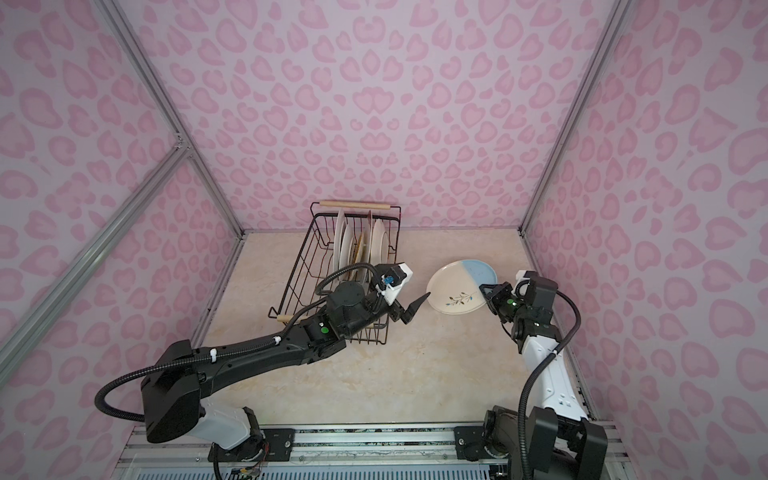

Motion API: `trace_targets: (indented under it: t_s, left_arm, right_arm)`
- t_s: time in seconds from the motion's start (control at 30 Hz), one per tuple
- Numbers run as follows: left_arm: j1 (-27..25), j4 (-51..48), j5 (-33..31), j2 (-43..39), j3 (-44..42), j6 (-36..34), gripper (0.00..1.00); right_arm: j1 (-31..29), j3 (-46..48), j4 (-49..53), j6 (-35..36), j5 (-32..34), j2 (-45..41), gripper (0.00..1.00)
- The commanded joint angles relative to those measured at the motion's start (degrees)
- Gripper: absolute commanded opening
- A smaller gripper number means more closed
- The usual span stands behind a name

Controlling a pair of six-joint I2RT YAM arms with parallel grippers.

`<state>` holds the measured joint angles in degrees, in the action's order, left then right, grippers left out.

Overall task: Load the plates into the dish rack
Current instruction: 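Raise the leaf plate upright with the left gripper while the right releases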

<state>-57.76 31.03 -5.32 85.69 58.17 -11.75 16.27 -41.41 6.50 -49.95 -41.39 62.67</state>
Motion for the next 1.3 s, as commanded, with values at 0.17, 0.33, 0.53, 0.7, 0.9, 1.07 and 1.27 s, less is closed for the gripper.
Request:
trace_targets:
  t_s: [0.17, 0.33, 0.53, 0.7, 0.9, 1.07, 1.27]
  left_arm:
    - [0.0, -1.6, 3.3, -10.2, -3.6, -5.6, 0.99]
    - [-0.1, -9.0, 4.1, -17.5, -6.3, -5.3, 0.98]
    - [-1.0, -18.5, -0.3, -22.0, -6.9, -11.8, 0.95]
    - [-4.6, -23.8, -6.0, -22.3, -5.7, -24.9, 0.91]
    - [-8.5, -23.4, -13.1, -18.2, -3.9, -35.0, 0.84]
    - [-10.5, -21.3, -16.0, -13.5, -2.0, -38.1, 0.77]
    - [-11.1, -17.3, -20.2, -7.7, 0.9, -39.3, 0.6]
  right_arm:
    - [-4.6, -8.8, 4.1, -4.6, 2.0, -3.8, 0.0]
    - [-10.2, -13.6, 7.5, -5.4, 5.4, -6.3, 0.0]
    - [-19.5, -18.1, 11.0, -6.3, 11.5, -6.3, 0.0]
    - [-24.6, -19.2, 11.0, -8.8, 15.0, -4.9, 0.0]
    - [-28.6, -19.7, 11.0, -12.1, 18.2, -4.2, 0.0]
    - [-30.2, -19.8, 10.8, -13.9, 19.0, -4.3, 0.0]
    - [-31.0, -19.9, 11.2, -14.8, 19.3, -5.0, 0.0]
